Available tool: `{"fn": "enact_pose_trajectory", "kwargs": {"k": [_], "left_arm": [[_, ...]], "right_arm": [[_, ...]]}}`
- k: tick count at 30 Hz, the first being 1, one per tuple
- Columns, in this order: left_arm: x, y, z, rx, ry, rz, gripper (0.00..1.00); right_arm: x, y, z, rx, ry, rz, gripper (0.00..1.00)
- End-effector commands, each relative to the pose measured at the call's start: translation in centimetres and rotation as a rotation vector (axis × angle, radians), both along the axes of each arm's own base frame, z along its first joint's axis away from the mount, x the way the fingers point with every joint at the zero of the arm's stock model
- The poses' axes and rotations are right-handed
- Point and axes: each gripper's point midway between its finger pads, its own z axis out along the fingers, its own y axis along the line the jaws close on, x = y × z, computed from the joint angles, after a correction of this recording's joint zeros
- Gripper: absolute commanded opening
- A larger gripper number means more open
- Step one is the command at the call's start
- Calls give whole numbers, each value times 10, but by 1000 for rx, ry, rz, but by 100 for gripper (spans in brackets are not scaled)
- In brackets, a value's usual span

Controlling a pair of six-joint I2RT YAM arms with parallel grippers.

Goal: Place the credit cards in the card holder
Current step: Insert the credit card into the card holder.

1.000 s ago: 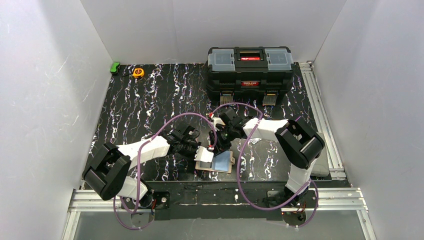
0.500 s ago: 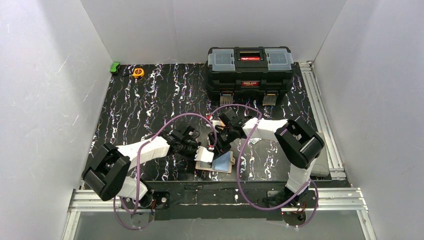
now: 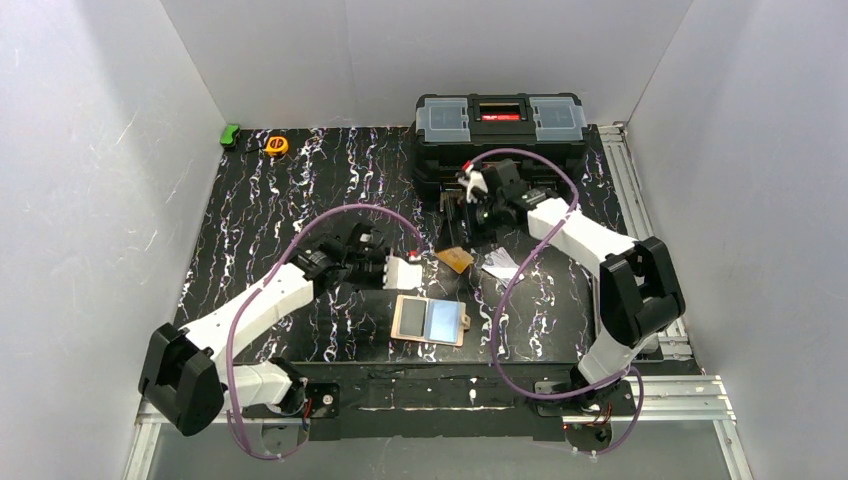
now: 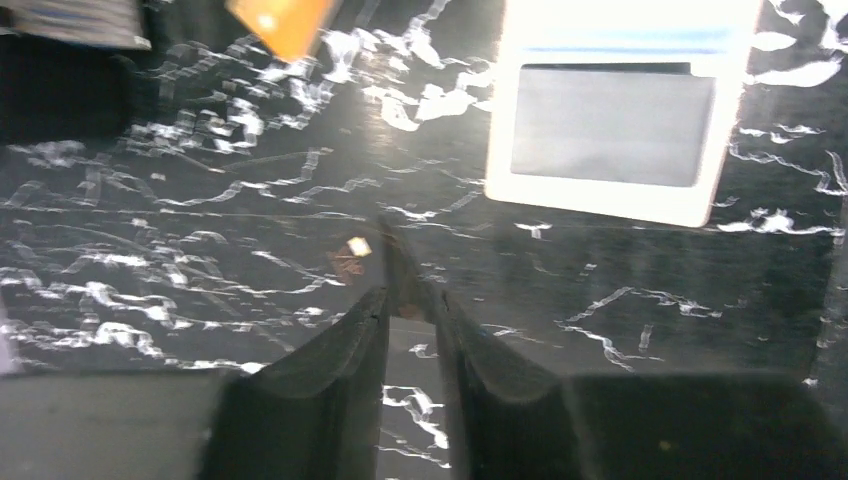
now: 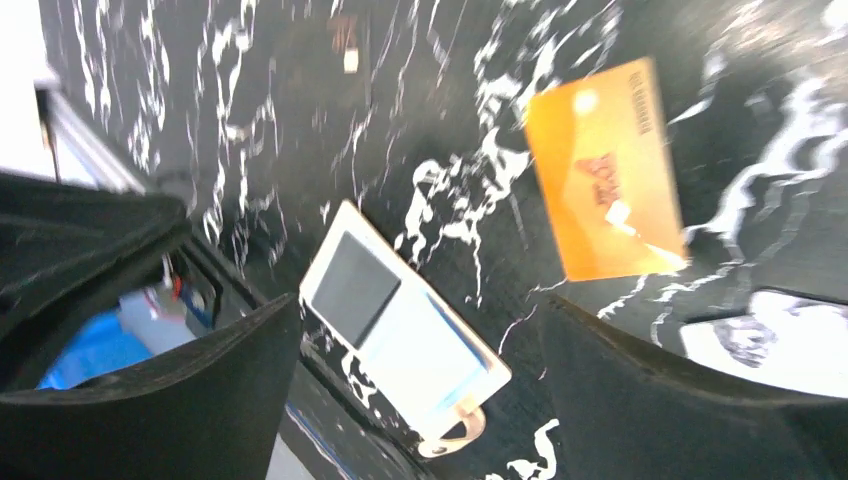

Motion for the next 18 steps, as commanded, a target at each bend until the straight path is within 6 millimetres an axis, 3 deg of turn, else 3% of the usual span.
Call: {"fn": "enact_pose_trajectory", "kwargs": {"k": [1, 3, 5, 6, 9, 12, 14, 16, 18], "left_arm": [[31, 2, 50, -79, -89, 160, 35], [41, -2, 66, -138, -79, 211, 52], [45, -7, 72, -182, -26, 237, 94], [45, -9, 73, -192, 4, 243, 98], [37, -20, 82, -291, 110, 222, 98], [36, -26, 84, -344, 127, 204, 98], [40, -31, 86, -373, 136, 202, 98], [42, -36, 90, -390, 134, 170, 98], [44, -42, 94, -409, 123, 125, 98]], "right_arm": [[49, -31, 41, -50, -26, -252, 98], [57, -27, 54, 128, 24, -239, 98], [59, -26, 49, 314, 120, -241, 98], [62, -31, 40, 304, 127, -263, 98], [68, -50, 11, -24, 9, -335, 98], [72, -63, 19, -151, -123, -400, 98], [74, -66, 27, -101, -135, -438, 98], [76, -68, 36, 65, -75, -469, 98], [81, -73, 43, 260, -3, -467, 87]]}}
